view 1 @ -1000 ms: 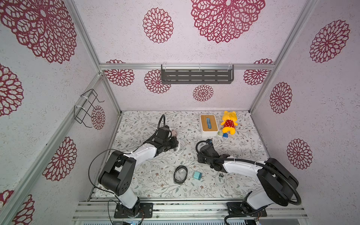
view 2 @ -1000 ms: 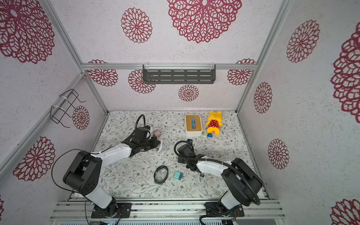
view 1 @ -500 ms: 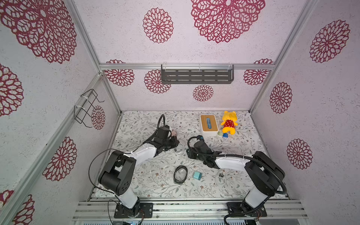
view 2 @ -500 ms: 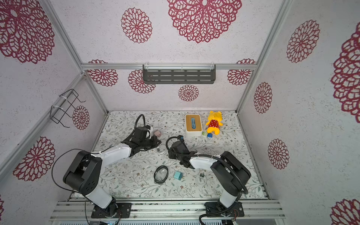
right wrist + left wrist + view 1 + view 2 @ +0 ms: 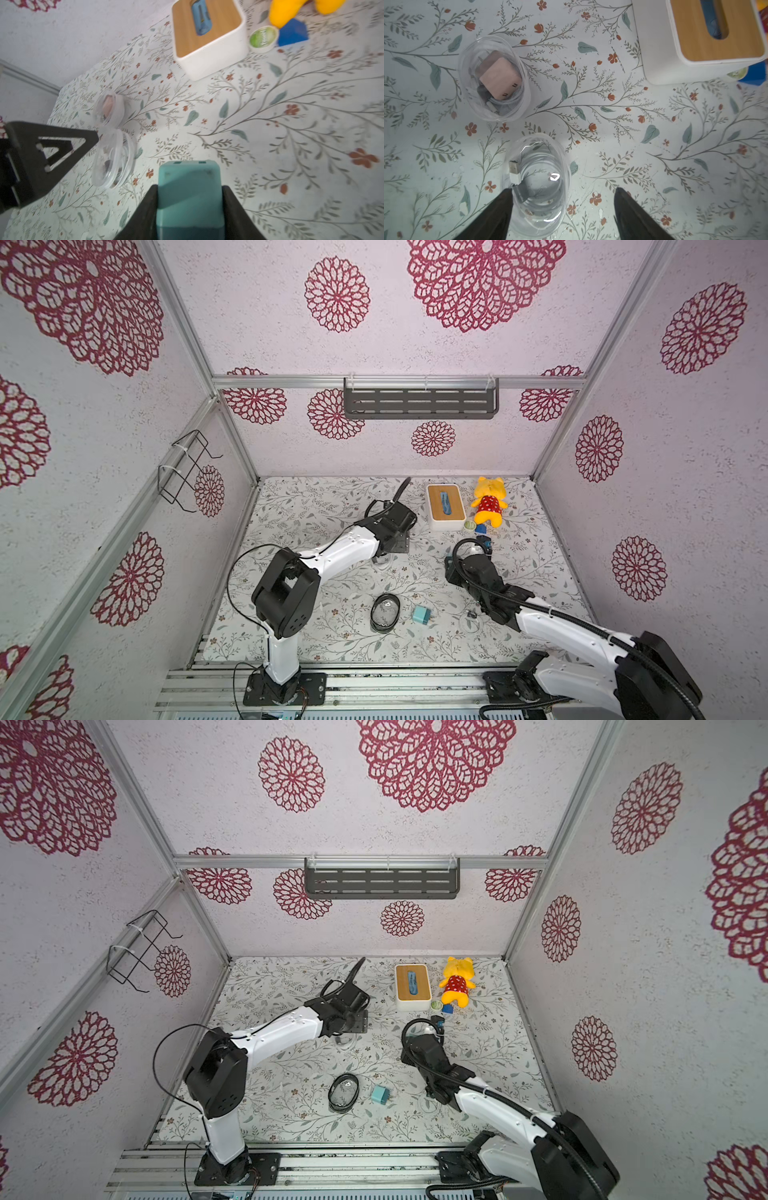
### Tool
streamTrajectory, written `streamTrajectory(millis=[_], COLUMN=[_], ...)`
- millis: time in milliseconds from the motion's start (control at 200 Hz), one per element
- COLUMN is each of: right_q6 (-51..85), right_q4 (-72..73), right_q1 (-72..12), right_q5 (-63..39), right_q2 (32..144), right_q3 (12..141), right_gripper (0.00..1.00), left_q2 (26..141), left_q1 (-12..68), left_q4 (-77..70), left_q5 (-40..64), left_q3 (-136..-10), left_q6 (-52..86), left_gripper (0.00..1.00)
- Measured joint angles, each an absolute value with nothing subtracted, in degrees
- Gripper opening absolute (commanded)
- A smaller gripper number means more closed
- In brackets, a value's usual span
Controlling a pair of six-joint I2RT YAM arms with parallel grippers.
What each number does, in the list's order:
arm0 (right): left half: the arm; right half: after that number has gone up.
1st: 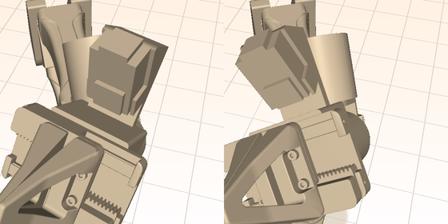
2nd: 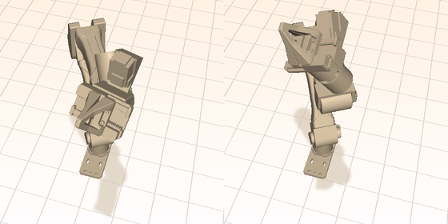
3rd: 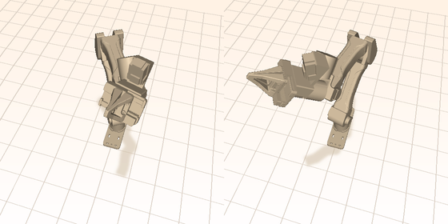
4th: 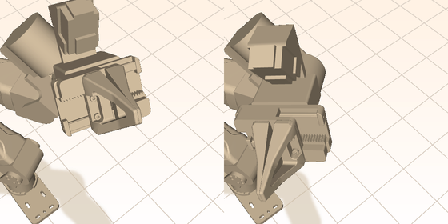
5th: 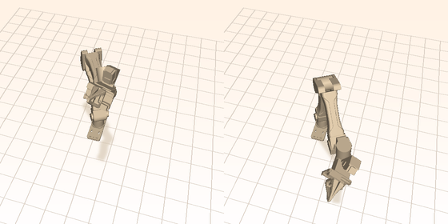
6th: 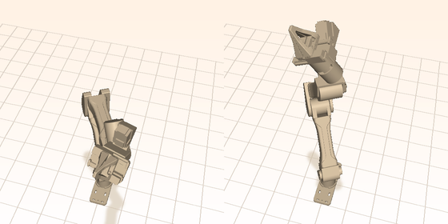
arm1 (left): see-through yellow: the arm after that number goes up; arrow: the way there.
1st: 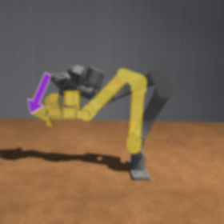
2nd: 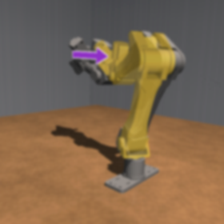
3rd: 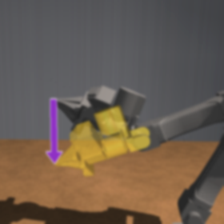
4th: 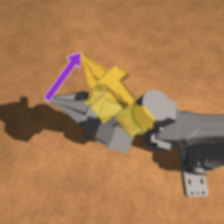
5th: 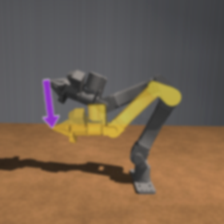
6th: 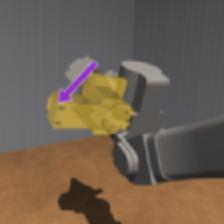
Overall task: Pack away charging kits
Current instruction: Pick up the storage bag at the center of the board.
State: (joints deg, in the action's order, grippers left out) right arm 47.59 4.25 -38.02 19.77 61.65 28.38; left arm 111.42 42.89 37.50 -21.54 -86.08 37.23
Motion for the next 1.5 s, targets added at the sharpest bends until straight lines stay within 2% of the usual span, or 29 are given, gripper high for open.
streamTrajectory(millis=[190,330,395,465,590,655,750,906,1131,1321,1501], right_q6=[47.57,47.57,47.59,47.57,47.59,47.59,47.59,47.62,47.59,47.44,47.07], right_q4=[1.5,1.04,0.91,0.97,1.02,1.08,1.58,2.22,3.05,6.33,9.41], right_q1=[-36.16,-36.14,-36.14,-36.14,-36.14,-36.14,-36.14,-36.14,-36.14,-36.51,-42.3], right_q5=[20.56,20.34,20.12,19.62,19.03,18.74,18.13,17.41,16.01,12.12,8.49], right_q2=[55.51,54.61,54.7,54.87,55.59,56.03,56.77,58.33,59.66,64.38,75.29], right_q3=[26.17,25.89,25.89,25.89,25.89,25.89,25.89,25.89,25.89,26.37,33.06], right_gripper=[0.3,0.3,0.3,0.3,0.3,0.3,0.29,0.29,0.29,0.24,0.21], left_q2=[122.26,125.19,125.56,125.73,125.73,125.73,125.73,125.75,125.82,124.2,117.12], left_q1=[45.21,45.01,44.99,44.95,44.8,44.71,44.42,43.2,41.58,41.19,41.12], left_q4=[48.75,53.56,54.94,55.75,56.69,56.9,56.93,56.95,57.21,54.06,49.15], left_q5=[-30.65,-32.69,-33.3,-33.85,-34.26,-34.13,-33.76,-33.3,-32.75,-31.24,-28.32], left_q3=[-95.35,-96.66,-97.08,-97.67,-98.61,-98.76,-98.74,-98.74,-98.67,-94.91,-87.68], left_q6=[36.88,36.69,36.62,36.62,36.18,35.94,35.88,36.05,36.53,36.27,35.53], left_gripper=[0.77,0.77,0.74,0.65,0.41,0.32,0.25,0.2,0.0,0.0,0.0])
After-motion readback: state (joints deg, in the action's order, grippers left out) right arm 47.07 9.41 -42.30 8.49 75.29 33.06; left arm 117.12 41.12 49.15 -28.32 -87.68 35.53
